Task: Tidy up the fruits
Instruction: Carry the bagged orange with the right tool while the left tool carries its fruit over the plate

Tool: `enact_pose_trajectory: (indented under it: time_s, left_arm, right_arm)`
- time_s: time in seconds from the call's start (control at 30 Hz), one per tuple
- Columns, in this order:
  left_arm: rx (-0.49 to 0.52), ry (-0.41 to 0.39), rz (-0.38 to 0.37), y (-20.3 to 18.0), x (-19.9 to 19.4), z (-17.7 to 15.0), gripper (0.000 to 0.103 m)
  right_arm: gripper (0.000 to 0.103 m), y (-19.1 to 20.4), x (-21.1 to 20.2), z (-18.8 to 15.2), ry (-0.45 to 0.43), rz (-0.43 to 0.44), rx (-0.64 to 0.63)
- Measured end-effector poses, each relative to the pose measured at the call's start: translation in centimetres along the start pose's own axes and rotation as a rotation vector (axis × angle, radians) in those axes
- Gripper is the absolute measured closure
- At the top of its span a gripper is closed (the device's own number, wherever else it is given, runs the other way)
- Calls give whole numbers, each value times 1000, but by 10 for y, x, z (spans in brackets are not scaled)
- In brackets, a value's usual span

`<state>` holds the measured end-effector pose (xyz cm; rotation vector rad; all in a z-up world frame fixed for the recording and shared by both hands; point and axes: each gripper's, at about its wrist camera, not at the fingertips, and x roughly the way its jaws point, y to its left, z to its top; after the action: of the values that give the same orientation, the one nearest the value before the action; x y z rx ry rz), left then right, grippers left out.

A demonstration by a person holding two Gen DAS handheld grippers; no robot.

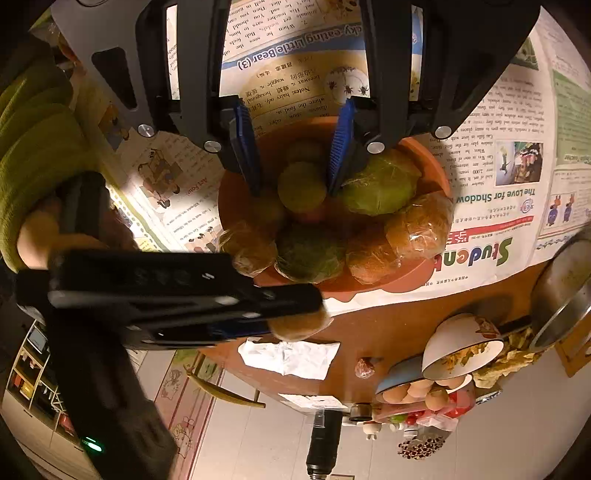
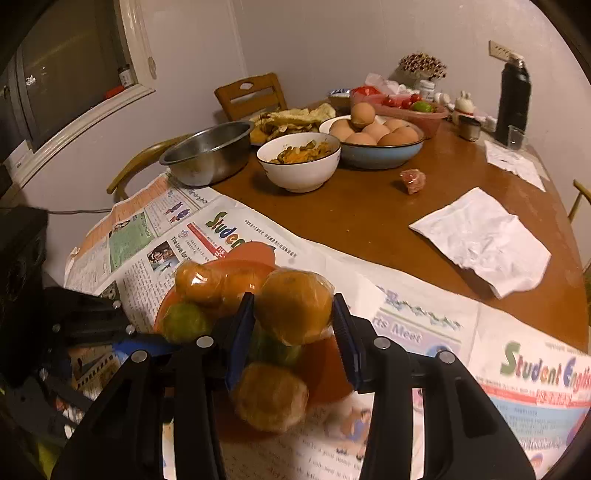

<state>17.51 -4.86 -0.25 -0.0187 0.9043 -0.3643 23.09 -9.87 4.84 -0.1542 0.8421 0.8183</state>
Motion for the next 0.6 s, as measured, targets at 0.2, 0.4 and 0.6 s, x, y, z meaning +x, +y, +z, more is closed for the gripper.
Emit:
enact_pose_trajectory:
  time_s: [0.2, 0.4, 0.6]
  left_arm:
    - [-9, -3, -16, 1, -2, 0, 73]
    - [-11, -10, -23, 1, -5, 0, 70]
    - [-13, -14, -24, 2, -7, 0, 70]
  right_arm:
    - [63, 0, 16, 11, 38, 22, -18]
    - [63, 0, 28, 15, 63, 37, -22]
    - [62, -4, 30, 16, 67, 48, -6]
